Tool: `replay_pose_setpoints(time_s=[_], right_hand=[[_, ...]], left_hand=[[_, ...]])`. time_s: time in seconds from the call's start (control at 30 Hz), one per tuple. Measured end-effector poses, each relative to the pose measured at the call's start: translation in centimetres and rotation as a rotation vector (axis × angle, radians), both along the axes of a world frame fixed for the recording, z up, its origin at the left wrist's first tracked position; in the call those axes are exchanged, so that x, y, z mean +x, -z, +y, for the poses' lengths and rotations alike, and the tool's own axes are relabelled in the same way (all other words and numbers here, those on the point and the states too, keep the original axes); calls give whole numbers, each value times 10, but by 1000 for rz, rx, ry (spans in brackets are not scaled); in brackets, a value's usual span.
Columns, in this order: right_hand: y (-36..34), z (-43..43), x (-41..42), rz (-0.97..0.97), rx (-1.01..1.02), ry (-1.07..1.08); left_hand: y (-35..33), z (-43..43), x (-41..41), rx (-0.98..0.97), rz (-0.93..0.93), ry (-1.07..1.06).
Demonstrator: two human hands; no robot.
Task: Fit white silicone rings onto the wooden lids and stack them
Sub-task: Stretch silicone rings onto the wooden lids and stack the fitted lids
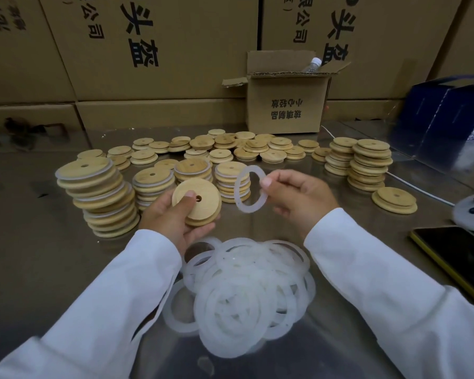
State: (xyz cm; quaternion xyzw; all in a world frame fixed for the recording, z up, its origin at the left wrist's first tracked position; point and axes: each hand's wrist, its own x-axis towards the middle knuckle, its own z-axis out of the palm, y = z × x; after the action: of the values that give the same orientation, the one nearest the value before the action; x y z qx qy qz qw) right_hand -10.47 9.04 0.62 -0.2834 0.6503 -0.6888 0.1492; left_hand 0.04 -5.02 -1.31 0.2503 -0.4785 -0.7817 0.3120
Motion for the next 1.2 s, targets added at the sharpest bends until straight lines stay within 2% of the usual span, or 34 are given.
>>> replay_pose_setpoints(time_s=[0.07, 0.17, 0.33, 0.5, 0.77, 1.2], right_hand=[[-1, 1, 2, -173, -25, -133], [2, -2, 4, -188, 18, -212], [8, -8, 8, -167, 89, -64], [11, -12, 13, -240, 85, -40], [9, -12, 18, -98, 15, 37], [7, -10, 20, -107, 50, 57]], left_hand=[[-1, 2, 0, 7, -16, 19], [-2, 7, 0, 39, -32, 96], [-3, 11, -1, 47, -96, 295], [3, 15, 2, -203, -48, 287], [4, 16, 1, -239, 14, 285], [4, 17, 2, -244, 33, 291]])
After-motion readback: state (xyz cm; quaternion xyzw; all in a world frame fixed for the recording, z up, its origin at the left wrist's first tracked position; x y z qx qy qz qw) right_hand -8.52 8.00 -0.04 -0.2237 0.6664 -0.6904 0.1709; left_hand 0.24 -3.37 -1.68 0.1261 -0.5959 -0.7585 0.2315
